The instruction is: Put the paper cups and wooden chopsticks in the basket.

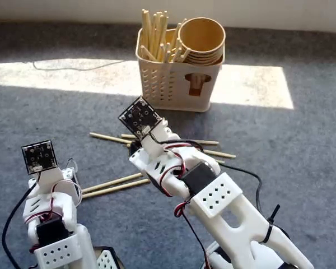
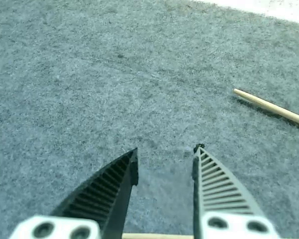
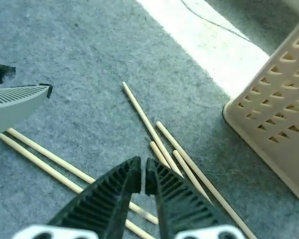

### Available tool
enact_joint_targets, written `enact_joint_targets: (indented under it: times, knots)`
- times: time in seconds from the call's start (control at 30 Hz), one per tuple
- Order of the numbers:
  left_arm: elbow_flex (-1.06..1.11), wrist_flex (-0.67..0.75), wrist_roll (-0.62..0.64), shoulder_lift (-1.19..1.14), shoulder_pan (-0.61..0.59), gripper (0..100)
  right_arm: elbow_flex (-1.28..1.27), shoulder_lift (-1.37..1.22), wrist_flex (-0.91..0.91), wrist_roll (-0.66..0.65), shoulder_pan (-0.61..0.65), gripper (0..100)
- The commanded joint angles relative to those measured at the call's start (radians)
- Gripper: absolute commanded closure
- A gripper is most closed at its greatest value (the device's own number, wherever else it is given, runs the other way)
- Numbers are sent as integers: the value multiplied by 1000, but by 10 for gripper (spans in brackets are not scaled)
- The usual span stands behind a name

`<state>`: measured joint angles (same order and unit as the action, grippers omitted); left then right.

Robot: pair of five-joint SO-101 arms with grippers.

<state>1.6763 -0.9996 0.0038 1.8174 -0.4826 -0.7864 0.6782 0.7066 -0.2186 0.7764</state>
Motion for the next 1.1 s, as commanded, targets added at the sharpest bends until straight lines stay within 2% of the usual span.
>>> enact_joint_targets:
  times: [0.0,0.2,0.4,0.63,0.87,1.07]
  knots:
    - [10,23,-11,10,-13,819,8,-59,4,-18,15,964]
    - [10,23,-11,10,-13,819,124,-326,4,-21,13,963]
    - [12,21,-11,10,-7,819,252,-535,5,-21,-12,872]
    - [16,17,-11,10,24,819,380,-723,5,-127,-44,872]
    - [16,17,-11,10,24,819,478,-857,5,-132,-77,872]
    - [16,18,-11,10,24,819,476,-903,5,-133,-74,929]
